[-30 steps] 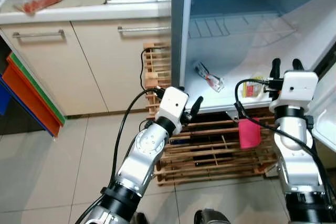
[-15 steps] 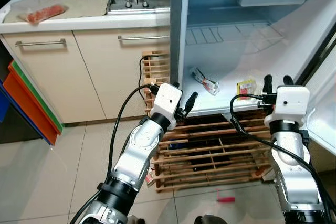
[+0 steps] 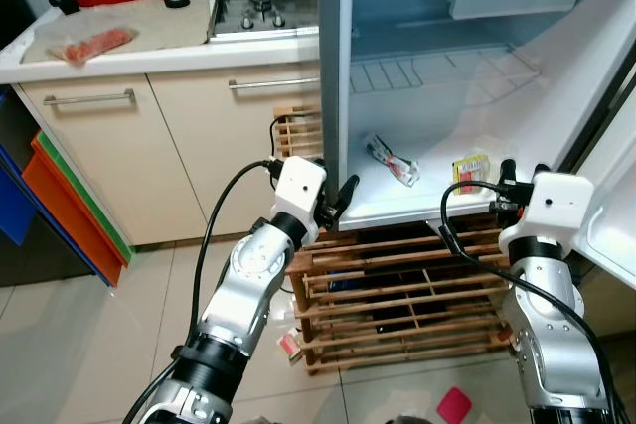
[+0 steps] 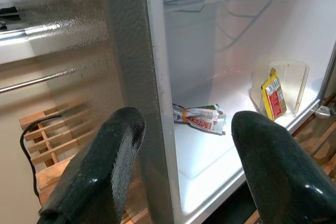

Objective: Restocking fridge

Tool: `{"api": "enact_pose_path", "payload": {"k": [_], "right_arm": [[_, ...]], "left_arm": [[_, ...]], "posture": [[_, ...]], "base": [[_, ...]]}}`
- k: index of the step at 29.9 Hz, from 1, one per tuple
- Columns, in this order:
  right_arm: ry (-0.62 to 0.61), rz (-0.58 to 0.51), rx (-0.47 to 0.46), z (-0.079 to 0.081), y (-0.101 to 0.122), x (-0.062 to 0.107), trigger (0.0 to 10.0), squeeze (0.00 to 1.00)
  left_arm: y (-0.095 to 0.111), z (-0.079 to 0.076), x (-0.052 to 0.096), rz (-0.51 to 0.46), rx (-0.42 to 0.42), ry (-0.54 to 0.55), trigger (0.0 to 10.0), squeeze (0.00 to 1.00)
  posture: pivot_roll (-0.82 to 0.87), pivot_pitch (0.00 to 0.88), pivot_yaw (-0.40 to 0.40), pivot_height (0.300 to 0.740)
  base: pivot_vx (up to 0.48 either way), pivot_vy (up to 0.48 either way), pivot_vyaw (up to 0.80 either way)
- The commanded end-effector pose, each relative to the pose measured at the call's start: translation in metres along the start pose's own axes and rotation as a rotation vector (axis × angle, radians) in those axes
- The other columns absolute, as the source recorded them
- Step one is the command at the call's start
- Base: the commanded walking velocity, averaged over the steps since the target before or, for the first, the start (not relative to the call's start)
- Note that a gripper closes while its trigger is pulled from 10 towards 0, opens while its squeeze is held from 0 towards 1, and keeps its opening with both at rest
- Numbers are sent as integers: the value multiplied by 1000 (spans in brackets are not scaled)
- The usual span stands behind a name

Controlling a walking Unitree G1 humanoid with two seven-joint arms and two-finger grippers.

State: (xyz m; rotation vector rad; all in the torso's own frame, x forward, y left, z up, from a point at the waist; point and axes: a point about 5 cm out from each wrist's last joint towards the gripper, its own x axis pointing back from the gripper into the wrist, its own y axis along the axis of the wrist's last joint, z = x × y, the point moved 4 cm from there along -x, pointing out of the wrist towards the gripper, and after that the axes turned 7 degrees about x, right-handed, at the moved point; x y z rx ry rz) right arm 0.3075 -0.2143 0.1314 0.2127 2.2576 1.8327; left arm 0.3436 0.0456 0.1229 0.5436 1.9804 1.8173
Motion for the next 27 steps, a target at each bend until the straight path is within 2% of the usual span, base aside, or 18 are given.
{"api": "enact_pose_path", "payload": {"k": [1,6,7,8,11,14,27], "right_arm": [[4,4,-18,0,1,-1,10000,0],[10,10,-20,1,-1,-1,10000,0],[60,23,-9,10,-4,-3,10000,0],[73,27,-7,12,-5,-3,10000,0],[85,34,-4,13,-6,-6,10000,0],[96,36,-3,13,-4,-11,10000,0],[105,34,-12,16,-3,-18,10000,0]], "left_arm": [[6,2,0,-14,2,-2,10000,0],[7,2,1,-12,1,-6,10000,0],[9,-8,4,-19,43,-72,10000,0],[10,-11,5,-23,64,-90,10000,0],[13,-15,5,-45,71,-109,10000,0],[14,-11,3,-51,50,-66,10000,0],[16,-9,1,-41,41,-50,10000,0]], "posture": [[-120,0,88,740],[-116,0,87,740],[-103,0,60,740],[-102,0,59,740],[-102,0,47,740],[-101,0,35,740],[-96,0,31,740]], "base": [[0,0,0],[0,0,0],[0,-480,0],[0,-480,0],[0,-480,0],[0,-247,0],[0,0,0]]}}
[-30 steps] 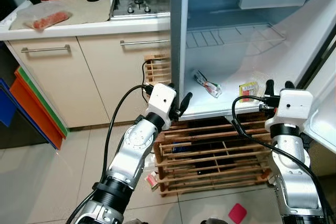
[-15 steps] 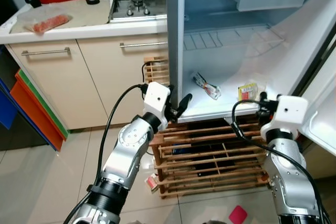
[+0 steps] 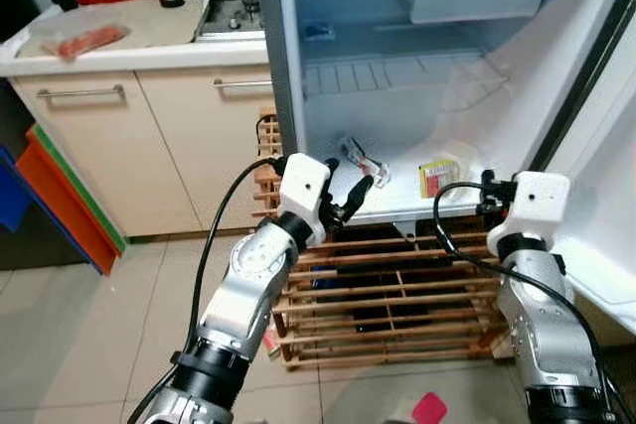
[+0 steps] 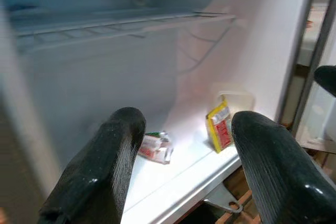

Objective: Restocking fridge

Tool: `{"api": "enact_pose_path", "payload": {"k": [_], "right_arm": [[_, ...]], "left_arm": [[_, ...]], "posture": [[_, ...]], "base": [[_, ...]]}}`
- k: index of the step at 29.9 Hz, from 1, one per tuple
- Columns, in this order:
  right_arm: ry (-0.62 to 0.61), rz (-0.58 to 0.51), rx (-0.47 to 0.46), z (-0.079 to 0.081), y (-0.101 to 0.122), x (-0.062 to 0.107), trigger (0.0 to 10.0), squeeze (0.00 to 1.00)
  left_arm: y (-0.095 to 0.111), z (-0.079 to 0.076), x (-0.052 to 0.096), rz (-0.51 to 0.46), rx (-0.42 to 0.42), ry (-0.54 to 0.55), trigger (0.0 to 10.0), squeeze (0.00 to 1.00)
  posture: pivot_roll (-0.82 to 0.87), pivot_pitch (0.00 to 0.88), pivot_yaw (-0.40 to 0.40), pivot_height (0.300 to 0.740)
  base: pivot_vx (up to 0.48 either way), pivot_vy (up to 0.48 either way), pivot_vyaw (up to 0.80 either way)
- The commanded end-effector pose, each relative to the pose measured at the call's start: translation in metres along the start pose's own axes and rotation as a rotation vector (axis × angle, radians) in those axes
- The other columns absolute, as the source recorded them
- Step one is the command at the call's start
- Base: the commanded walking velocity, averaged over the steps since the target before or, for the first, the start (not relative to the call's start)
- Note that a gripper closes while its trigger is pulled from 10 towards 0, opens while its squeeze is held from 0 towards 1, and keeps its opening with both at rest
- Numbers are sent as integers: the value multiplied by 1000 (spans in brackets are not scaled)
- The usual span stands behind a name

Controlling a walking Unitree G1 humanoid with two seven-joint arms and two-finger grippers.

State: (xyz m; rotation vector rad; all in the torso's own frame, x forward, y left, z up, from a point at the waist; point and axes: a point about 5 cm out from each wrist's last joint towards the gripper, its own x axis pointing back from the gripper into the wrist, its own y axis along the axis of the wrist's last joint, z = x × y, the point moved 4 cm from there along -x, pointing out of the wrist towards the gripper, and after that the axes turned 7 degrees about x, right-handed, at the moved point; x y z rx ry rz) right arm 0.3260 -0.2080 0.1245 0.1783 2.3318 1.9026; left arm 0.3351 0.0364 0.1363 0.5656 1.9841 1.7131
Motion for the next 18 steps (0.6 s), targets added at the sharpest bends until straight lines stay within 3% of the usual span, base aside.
{"api": "enact_pose_path", "payload": {"k": [1,18], "right_arm": [[11,-9,-10,4,3,-3,10000,0],[29,-3,1,7,0,-3,10000,0]], "left_arm": [[4,4,-1,-3,-7,14,10000,0],[3,5,-2,0,-4,23,10000,0]], "posture": [[-95,0,31,740],[-98,0,21,740]], "base": [[0,0,0],[0,0,0]]}}
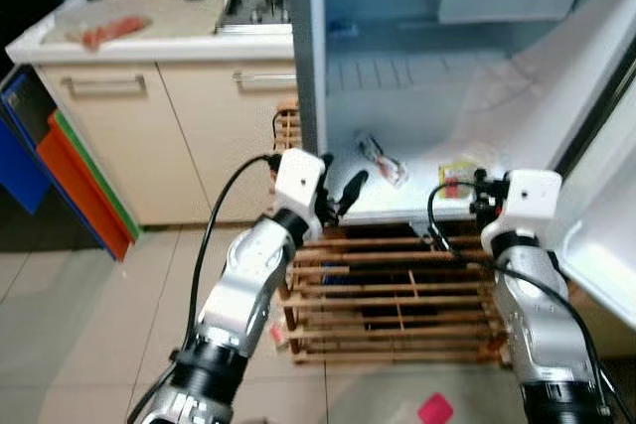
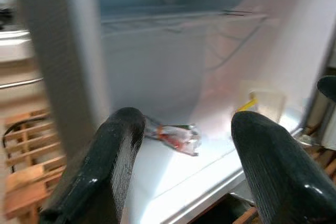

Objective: Restocking fridge

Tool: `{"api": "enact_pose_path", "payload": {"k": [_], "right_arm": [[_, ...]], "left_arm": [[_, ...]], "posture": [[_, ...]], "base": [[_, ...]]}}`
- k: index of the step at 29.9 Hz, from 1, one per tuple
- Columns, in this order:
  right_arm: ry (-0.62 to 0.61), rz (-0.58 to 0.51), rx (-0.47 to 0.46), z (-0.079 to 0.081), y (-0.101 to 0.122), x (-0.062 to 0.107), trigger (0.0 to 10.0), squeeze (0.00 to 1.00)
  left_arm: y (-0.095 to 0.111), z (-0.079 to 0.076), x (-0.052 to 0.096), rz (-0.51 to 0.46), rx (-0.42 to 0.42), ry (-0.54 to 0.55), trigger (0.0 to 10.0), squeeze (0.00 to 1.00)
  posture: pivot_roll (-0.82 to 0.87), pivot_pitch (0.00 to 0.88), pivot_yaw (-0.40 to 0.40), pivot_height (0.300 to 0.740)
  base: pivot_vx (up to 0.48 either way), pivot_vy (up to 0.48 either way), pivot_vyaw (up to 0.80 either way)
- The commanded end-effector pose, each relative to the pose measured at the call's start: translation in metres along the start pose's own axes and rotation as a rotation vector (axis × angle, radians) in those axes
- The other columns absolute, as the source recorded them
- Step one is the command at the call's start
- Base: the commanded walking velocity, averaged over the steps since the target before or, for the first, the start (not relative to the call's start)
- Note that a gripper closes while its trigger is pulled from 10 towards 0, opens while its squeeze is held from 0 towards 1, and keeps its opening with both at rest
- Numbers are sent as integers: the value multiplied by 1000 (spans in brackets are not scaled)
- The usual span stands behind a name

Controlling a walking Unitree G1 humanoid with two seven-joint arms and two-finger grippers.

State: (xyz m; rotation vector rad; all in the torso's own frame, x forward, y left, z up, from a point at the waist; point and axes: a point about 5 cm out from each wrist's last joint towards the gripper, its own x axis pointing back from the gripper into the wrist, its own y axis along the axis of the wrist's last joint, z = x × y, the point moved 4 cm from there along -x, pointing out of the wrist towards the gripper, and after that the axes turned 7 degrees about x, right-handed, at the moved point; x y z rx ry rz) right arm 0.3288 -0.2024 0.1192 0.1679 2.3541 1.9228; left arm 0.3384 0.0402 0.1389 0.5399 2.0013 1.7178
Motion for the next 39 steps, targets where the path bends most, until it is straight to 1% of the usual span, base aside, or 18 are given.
{"api": "enact_pose_path", "payload": {"k": [1,5,7,8,9,11,15,22,31,36,37,39], "right_arm": [[0,-14,2,0,3,-2,10000,0],[-2,-11,4,-1,2,-2,10000,0],[-3,-9,6,-2,1,-2,10000,0],[-3,-7,8,-1,1,-2,10000,0],[-2,-7,9,-1,0,-2,10000,0],[-3,-2,10,-2,-1,-3,10000,0],[-9,9,7,-3,-4,-4,10000,0],[-7,12,7,-2,-5,-5,10000,0],[-7,8,11,-3,-4,-7,10000,0],[6,0,18,2,-3,-6,10000,0],[22,-14,28,7,-1,-5,10000,0],[34,-21,34,10,0,-4,10000,0]], "left_arm": [[0,0,-1,8,-8,2,10000,0],[-1,-1,-2,7,-12,1,10000,0],[0,-2,-2,-5,-2,6,10000,0],[-1,-4,-3,1,-10,-10,10000,0],[1,-5,-3,-4,3,-17,10000,0],[0,-4,-3,3,20,-15,10000,0],[0,-2,-4,7,14,-6,10000,0],[1,-1,-6,-1,-12,1,10000,0],[1,0,-7,0,-19,4,10000,0],[0,-1,-7,0,-20,3,10000,0],[0,-4,-6,-2,-3,-13,10000,0],[1,-4,-6,-8,-12,-20,10000,0]], "posture": [[-99,0,21,740],[-99,0,19,740],[-102,0,19,740],[-102,0,20,740],[-102,0,20,740],[-101,0,21,740],[-98,0,20,740],[-98,0,18,740],[-98,0,16,740],[-99,0,17,740],[-99,0,18,740],[-98,0,18,740]], "base": [[0,0,0],[0,0,0],[0,0,0],[0,0,0],[0,0,0],[0,0,0],[0,0,0],[-358,-247,0],[-335,-230,0],[-112,-107,0],[0,0,0],[0,0,0]]}}
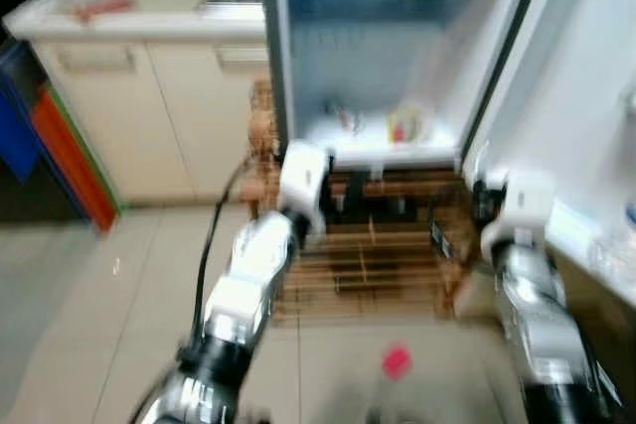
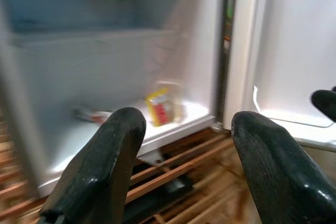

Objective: Restocking fridge

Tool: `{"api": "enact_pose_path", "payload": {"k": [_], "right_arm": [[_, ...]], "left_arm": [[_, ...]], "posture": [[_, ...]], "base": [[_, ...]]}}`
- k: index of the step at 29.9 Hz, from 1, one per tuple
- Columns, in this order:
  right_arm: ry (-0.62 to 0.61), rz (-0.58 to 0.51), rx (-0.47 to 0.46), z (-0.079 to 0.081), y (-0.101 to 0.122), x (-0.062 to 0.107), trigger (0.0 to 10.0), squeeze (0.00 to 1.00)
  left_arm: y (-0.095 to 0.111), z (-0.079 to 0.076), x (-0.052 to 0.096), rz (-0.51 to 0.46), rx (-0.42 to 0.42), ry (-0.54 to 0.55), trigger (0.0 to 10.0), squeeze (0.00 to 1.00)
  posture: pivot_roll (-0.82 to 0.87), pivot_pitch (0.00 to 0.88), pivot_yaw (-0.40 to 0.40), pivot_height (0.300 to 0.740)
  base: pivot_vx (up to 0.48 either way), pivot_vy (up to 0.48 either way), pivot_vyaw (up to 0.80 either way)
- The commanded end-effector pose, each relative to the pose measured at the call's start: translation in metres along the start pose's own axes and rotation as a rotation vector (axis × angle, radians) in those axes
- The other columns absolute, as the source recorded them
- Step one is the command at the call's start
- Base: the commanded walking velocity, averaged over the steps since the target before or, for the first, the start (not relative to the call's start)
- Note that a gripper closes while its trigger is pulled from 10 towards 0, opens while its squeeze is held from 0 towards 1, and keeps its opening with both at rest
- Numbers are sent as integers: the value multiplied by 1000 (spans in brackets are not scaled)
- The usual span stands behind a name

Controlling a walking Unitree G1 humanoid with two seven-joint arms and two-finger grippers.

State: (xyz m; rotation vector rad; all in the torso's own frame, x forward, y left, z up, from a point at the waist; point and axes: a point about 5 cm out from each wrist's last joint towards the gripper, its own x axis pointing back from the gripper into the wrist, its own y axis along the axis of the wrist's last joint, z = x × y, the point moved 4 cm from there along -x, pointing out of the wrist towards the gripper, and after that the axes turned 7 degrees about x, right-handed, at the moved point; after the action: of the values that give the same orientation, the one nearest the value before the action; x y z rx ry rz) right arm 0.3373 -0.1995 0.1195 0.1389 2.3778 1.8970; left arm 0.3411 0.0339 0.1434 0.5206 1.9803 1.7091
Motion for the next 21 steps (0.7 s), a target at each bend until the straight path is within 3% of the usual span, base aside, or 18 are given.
{"api": "enact_pose_path", "payload": {"k": [1,6,11,21], "right_arm": [[24,-6,12,7,0,4,10000,0],[35,-8,14,10,0,3,10000,0],[39,-10,18,10,0,3,10000,0],[50,0,24,10,-4,4,10000,0]], "left_arm": [[-2,-1,0,10,2,-20,10000,0],[3,-6,1,-15,-6,-64,10000,0],[3,-8,2,-26,-23,-75,10000,0],[6,-17,5,-55,-37,-123,10000,0]], "posture": [[-97,0,19,740],[-94,0,18,740],[-94,0,17,740],[-98,0,16,740]], "base": [[0,0,0],[0,-442,0],[257,-401,0],[0,-461,0]]}}
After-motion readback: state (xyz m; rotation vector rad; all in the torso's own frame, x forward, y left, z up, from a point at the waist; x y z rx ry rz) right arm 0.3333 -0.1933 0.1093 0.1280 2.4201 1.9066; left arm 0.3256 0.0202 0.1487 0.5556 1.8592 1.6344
